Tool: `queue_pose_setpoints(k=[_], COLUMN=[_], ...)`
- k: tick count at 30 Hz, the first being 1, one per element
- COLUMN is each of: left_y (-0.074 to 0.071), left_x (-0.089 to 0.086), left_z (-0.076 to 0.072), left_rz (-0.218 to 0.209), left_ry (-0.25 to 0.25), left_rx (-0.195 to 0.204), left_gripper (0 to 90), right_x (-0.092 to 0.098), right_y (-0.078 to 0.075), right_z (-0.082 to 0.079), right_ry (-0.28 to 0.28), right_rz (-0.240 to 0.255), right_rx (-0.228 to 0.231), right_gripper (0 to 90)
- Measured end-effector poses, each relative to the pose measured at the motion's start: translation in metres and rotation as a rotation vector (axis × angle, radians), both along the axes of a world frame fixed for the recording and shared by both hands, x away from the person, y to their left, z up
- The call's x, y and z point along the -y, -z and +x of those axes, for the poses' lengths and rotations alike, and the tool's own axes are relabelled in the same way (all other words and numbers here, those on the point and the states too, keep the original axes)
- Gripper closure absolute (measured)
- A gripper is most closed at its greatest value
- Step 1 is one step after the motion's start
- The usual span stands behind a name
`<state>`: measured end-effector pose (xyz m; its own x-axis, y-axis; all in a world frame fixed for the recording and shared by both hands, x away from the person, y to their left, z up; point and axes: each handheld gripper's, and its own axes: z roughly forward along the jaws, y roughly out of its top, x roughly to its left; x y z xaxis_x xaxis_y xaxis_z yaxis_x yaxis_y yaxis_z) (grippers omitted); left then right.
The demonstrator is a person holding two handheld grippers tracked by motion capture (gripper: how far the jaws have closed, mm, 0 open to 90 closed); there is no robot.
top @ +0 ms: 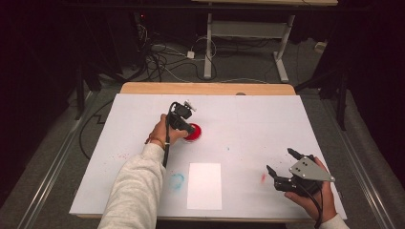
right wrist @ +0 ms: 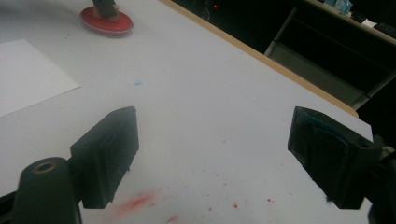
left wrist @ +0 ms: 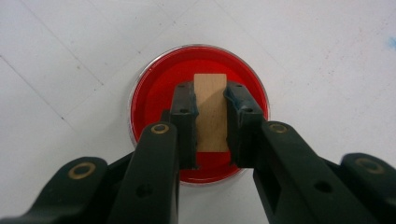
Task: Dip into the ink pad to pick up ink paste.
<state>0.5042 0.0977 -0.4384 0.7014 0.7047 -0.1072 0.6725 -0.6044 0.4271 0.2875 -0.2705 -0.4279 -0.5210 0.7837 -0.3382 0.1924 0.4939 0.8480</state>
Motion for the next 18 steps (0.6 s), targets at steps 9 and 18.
queue_pose_setpoints(k=[9, 18], left_y=[0.0021, 0.0012], left_x=[-0.0052, -0.0007], left_z=[0.0021, -0.0001], left_rz=[-0.042, -0.013], left_ry=[-0.006, -0.009], left_rx=[-0.014, -0.002], left_gripper=[73.6, 73.5], right_x=[-0.0004, -0.0006], right_y=[0.0007, 0.0009], right_z=[0.0003, 0.0005], right_ry=[-0.002, -0.003], right_rz=[-0.004, -0.008], right_rx=[-0.004, -0.005], right_gripper=[16.8, 16.9])
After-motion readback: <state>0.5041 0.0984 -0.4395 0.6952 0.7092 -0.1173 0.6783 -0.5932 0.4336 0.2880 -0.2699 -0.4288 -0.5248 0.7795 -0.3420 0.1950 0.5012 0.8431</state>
